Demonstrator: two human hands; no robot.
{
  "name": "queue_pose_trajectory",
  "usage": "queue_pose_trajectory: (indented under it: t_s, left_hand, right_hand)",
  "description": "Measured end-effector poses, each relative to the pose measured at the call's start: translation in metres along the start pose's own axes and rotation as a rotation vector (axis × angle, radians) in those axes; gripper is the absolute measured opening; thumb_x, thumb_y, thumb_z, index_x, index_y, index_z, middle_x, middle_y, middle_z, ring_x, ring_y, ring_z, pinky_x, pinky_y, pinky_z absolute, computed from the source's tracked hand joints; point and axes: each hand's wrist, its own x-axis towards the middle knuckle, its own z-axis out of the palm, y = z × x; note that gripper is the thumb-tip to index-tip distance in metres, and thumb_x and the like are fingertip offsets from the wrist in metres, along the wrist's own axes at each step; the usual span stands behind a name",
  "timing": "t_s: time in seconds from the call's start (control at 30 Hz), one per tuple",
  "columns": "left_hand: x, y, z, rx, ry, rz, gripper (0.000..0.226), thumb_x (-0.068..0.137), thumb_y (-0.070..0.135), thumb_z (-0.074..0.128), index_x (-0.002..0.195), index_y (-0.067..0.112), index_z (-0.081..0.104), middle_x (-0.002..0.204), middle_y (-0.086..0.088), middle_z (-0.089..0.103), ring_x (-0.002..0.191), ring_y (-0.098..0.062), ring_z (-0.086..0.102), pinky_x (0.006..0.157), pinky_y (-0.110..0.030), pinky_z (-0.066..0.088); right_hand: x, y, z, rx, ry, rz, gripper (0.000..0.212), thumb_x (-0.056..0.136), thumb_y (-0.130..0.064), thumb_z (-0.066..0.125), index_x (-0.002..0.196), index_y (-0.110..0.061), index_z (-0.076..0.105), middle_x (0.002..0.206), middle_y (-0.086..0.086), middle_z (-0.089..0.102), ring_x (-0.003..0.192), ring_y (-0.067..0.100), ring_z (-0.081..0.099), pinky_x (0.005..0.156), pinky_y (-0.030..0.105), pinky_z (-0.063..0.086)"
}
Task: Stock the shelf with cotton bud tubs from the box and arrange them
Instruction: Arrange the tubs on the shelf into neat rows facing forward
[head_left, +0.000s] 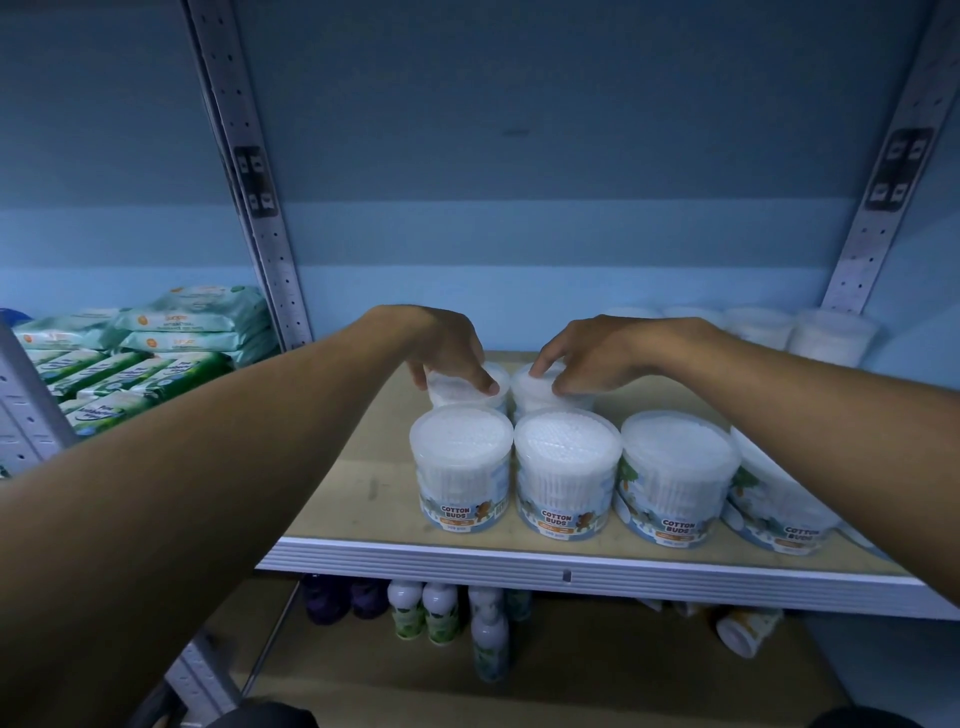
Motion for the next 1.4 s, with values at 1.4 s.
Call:
queue_pose_trajectory:
  t_s: [1.4]
  left_hand:
    - [0.065, 0.08, 0.0, 0.135, 0.163, 0.196, 0.057, 0.076, 0.059, 0.069, 0.129, 0.038, 0.057, 0.126, 0.013, 0.06, 0.109, -0.016, 0.063, 0.097, -0.034, 0.048]
  right_hand:
    - [0.01, 0.121, -0.009, -0.048, 0.052, 0.158, 0.05, 0.09, -0.024, 0.047, 0.136, -0.045, 0.048, 0.143, -0.006, 0.048, 0.115, 0.023, 0.06, 0.101, 0.038, 0.048]
